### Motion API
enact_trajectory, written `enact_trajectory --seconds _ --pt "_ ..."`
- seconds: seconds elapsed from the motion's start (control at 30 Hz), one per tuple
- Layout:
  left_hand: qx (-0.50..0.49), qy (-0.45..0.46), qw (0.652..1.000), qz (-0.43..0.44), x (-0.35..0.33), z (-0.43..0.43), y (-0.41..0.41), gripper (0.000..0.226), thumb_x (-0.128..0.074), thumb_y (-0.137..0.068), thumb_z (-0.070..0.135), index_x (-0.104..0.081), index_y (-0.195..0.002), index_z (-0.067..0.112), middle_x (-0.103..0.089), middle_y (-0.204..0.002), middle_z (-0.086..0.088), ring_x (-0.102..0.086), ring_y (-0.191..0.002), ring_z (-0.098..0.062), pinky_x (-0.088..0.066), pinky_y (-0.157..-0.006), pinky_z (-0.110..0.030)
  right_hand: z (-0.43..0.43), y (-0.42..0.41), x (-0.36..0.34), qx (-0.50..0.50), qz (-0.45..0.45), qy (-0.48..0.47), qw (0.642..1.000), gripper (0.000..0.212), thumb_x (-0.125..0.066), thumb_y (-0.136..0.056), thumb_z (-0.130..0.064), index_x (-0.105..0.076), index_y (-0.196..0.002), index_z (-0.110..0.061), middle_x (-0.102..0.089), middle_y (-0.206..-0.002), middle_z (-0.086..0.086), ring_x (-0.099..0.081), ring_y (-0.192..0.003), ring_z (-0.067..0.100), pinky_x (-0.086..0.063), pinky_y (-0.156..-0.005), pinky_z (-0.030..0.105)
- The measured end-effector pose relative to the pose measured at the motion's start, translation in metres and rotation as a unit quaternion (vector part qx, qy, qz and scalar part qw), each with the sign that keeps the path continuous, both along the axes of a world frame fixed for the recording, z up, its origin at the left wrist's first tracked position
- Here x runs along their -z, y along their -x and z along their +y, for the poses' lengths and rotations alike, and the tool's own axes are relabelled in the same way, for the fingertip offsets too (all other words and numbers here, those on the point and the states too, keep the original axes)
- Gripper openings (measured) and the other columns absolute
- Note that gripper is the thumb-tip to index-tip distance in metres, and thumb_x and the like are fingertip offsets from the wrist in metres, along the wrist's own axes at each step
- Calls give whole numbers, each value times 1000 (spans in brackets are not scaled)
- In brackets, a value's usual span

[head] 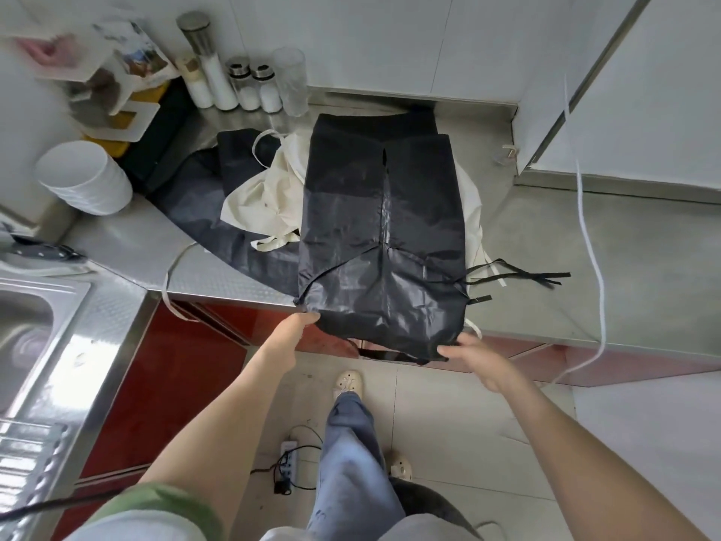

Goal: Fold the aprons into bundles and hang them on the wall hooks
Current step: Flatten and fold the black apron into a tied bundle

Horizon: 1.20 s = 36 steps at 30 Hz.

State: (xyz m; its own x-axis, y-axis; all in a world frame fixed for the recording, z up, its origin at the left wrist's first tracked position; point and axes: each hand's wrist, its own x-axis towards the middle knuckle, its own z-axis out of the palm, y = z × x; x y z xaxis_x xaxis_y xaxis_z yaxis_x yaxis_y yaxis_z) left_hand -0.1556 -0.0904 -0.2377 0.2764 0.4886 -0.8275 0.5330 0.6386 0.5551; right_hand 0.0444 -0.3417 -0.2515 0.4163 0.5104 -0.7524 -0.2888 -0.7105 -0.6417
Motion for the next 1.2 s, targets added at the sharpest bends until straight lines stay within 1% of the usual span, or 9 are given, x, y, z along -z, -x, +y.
enact_trajectory --seconds 0.1,0.23,0.33,0.43,0.67,0.83,0.93,1.07,1.2 --pt "25 -22 998 -48 -4 -4 6 41 -65 -90 24 -54 -128 11 -53 -137 -5 -48 -124 -22 -35 -96 -32 2 8 0 49 0 -11 999 27 -65 -89 -12 -64 -115 -15 -69 -112 -2 -61 -109 16 -41 -93 29" --pt "84 72 985 -128 -14 -7 18 40 -68 -85 23 -59 -122 8 -67 -121 -11 -63 -110 -26 -47 -95 -38 0 12 -4 97 31 -17 995 29 -66 -89 -13 -59 -117 -10 -71 -110 8 -69 -97 26 -53 -79 33" --pt "210 125 964 -108 -21 -11 25 46 -72 -77 30 -62 -118 13 -68 -120 -4 -61 -113 -23 -44 -99 -35 0 12 -12 95 58 3 994 32 -68 -89 -19 -55 -118 -14 -69 -111 9 -67 -94 28 -54 -71 36" --pt "230 105 965 -72 -22 -12 29 41 -71 -83 24 -60 -120 12 -67 -122 -4 -60 -116 -23 -41 -104 -39 1 10 -22 78 81 30 993 35 -71 -87 -22 -56 -117 -12 -71 -104 13 -70 -89 29 -57 -67 36" --pt "154 107 980 -61 -34 -23 29 17 -53 -96 19 -65 -103 9 -71 -93 -7 -66 -78 -20 -57 -64 -26 -17 10 -36 20 145 17 989 39 -65 -90 -22 -59 -123 -1 -69 -113 17 -65 -109 32 -52 -94 42" --pt "134 107 984 -50 -46 -26 30 18 -47 -98 12 -63 -101 5 -72 -82 -8 -69 -59 -16 -54 -50 -22 -27 17 -44 24 235 -47 970 42 -59 -86 -7 -55 -126 3 -63 -122 22 -62 -111 35 -54 -90 45" --pt "123 103 985 -59 -57 -22 26 19 -48 -98 12 -63 -108 6 -74 -85 -7 -70 -63 -16 -56 -54 -23 -23 16 -57 34 253 -71 964 39 -57 -85 -10 -56 -122 1 -67 -114 21 -67 -97 34 -55 -86 46" --pt "97 85 988 -85 -74 -11 12 24 -49 -98 15 -58 -119 9 -74 -99 -7 -71 -78 -19 -60 -63 -28 -10 6 -72 89 254 -139 953 38 -55 -86 -10 -57 -123 -4 -64 -121 18 -66 -102 33 -50 -95 49" --pt "68 65 986 -137 -86 -1 -12 30 -51 -98 22 -56 -126 12 -69 -111 -4 -68 -93 -19 -55 -67 -30 9 -7 -78 144 258 -194 936 29 -59 -80 -7 -67 -107 -5 -71 -105 16 -70 -88 27 -56 -85 42"
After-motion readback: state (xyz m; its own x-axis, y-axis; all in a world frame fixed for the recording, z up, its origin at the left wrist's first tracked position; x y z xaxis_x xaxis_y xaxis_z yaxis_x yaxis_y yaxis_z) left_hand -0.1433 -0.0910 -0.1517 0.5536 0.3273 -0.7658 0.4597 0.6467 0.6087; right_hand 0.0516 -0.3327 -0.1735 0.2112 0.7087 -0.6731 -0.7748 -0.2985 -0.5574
